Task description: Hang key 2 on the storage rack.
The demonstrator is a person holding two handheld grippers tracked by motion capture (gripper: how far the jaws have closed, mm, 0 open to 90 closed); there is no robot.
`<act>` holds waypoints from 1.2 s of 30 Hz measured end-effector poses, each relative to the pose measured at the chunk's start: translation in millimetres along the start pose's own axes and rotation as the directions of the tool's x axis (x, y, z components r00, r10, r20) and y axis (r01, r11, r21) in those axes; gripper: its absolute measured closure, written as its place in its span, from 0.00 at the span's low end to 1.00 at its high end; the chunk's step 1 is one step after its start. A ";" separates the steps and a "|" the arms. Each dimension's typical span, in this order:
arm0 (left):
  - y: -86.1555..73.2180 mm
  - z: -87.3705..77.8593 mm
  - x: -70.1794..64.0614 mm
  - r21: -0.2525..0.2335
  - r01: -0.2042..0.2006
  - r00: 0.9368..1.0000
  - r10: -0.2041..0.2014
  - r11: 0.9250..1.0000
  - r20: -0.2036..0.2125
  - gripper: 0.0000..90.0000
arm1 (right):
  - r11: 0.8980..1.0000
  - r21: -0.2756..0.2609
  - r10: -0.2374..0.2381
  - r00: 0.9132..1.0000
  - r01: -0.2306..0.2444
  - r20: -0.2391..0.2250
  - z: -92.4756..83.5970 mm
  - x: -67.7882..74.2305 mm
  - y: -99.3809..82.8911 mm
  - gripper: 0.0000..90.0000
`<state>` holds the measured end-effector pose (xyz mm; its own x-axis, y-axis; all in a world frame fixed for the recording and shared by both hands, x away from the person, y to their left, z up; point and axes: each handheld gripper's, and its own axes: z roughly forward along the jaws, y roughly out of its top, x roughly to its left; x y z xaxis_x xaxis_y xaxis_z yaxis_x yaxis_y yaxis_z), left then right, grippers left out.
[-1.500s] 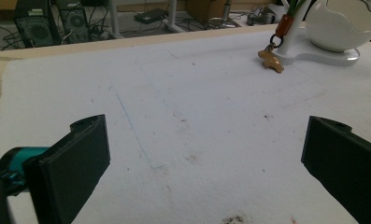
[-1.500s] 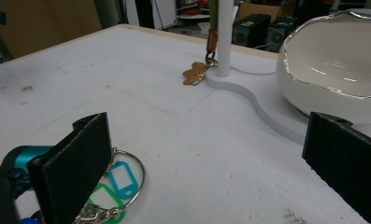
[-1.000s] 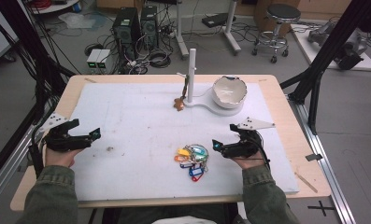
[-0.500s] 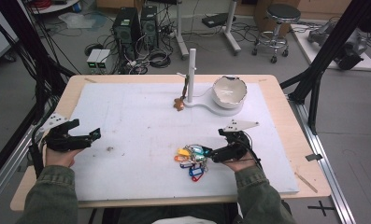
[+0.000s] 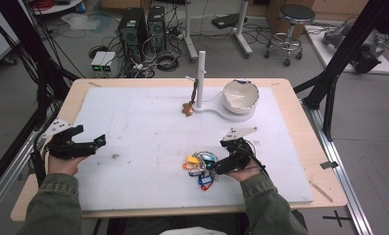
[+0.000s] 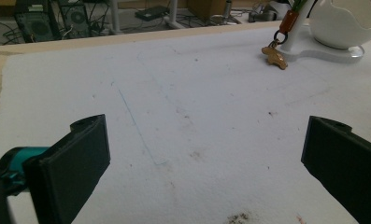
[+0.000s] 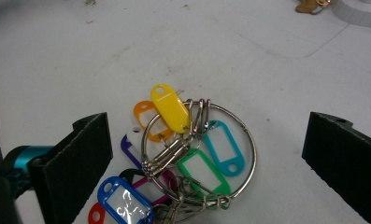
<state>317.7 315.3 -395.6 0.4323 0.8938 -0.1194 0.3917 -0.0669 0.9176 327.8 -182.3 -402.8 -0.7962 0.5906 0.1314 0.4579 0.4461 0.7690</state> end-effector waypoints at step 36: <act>-2.9 2.6 1.0 0.018 0.007 1.000 -0.007 1.000 0.010 0.02 | 0.963 0.248 -0.095 0.995 0.101 -0.038 41.0 30.2 3.3 0.17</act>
<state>319.2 315.2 -399.4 0.4373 0.8899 -0.1294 0.4090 -0.0686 0.9100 321.5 -135.4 -421.9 -0.8506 0.5195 0.0816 0.4585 0.6566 0.5989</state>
